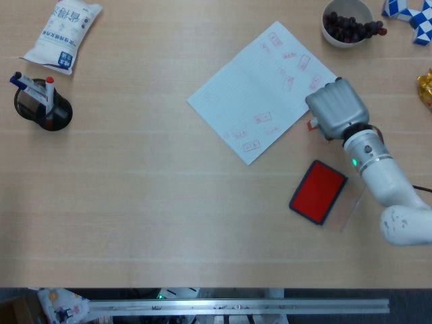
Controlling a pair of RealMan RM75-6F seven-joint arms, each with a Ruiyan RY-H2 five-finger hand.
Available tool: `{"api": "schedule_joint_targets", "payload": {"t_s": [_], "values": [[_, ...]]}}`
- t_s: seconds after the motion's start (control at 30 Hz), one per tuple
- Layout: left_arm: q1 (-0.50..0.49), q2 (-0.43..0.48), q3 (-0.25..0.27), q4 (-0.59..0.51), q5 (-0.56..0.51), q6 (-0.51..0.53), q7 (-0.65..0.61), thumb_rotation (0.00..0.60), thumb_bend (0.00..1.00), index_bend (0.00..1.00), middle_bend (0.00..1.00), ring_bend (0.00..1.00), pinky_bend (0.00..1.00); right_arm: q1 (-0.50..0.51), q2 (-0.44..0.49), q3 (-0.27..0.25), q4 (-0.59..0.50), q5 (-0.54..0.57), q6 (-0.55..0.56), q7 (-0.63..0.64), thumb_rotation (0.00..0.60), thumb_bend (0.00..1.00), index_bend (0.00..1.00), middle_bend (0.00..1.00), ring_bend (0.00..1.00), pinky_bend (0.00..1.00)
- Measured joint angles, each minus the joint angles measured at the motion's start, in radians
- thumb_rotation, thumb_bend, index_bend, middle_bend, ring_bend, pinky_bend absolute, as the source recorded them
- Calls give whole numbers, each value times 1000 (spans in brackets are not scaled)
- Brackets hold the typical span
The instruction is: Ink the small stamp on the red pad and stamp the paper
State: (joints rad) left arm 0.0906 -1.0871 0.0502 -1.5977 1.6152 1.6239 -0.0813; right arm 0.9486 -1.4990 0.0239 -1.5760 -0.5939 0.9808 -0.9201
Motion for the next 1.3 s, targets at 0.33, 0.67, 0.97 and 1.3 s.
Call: {"api": "schedule_joint_targets", "payload": {"t_s": [0.33,0.67,0.97,1.3], "values": [[-2,-2,4,-8,1,-6,10,600,117,0,109,135,90,-47,-46,-68,102,-63,-35,45,600,348,756,517,420,390],[-3,-4,5,-5,-2,-9,9,600,117,0,109,134,90,-72,-95,-82,171,-85,-53,64,600,346,655,453,366,383],[-4,-5,4,-3,-4,-10,9,600,117,0,108,135,90,-87,-99,-77,179,-122,-54,84,600,343,586,414,338,351],[-4,-6,4,-1,-6,-11,7,600,117,0,108,135,90,-97,-82,-72,162,-142,-58,90,600,333,471,357,298,309]]}}
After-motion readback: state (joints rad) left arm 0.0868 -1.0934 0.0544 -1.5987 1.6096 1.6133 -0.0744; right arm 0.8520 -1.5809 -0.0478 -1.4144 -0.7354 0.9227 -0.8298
